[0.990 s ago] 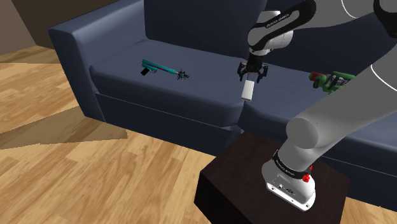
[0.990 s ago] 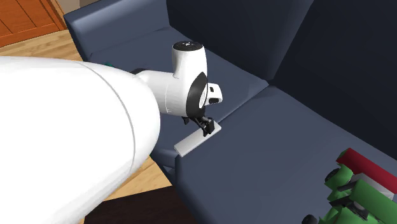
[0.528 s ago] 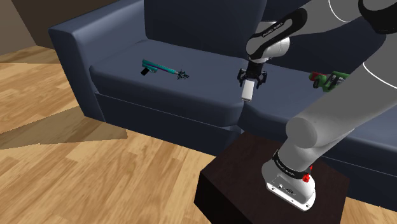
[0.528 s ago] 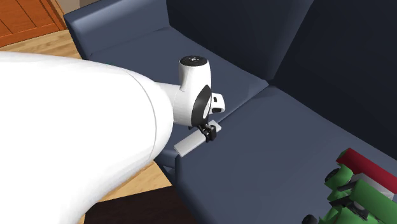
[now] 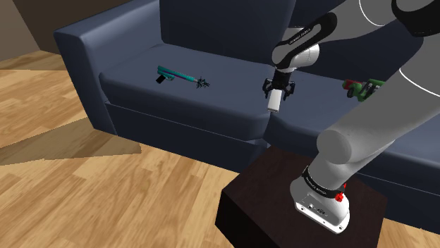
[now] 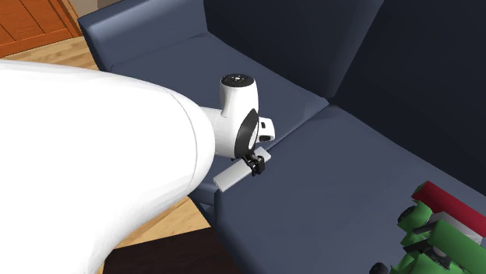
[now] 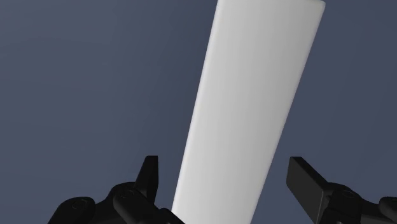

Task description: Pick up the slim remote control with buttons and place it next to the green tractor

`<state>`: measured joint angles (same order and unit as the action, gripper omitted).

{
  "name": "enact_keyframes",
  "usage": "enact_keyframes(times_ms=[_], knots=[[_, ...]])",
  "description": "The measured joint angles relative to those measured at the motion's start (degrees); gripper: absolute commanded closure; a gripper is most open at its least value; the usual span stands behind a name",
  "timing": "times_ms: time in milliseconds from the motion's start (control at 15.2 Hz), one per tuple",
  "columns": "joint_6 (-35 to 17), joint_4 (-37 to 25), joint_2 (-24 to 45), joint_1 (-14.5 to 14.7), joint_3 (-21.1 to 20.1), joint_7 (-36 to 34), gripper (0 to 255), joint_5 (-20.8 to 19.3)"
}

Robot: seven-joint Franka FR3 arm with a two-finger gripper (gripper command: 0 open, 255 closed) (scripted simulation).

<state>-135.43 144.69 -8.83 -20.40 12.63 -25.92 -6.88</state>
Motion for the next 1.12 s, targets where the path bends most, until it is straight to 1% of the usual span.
enact_keyframes(times_ms=[66,726,1122], knots=[[0.0,0.0,0.0,0.0,0.0,0.0,255,0.0],[0.0,0.0,0.0,0.0,0.0,0.0,255,0.0],[4.3,-1.6,-2.8,0.0,-0.2,-0.1,255,-0.2]])
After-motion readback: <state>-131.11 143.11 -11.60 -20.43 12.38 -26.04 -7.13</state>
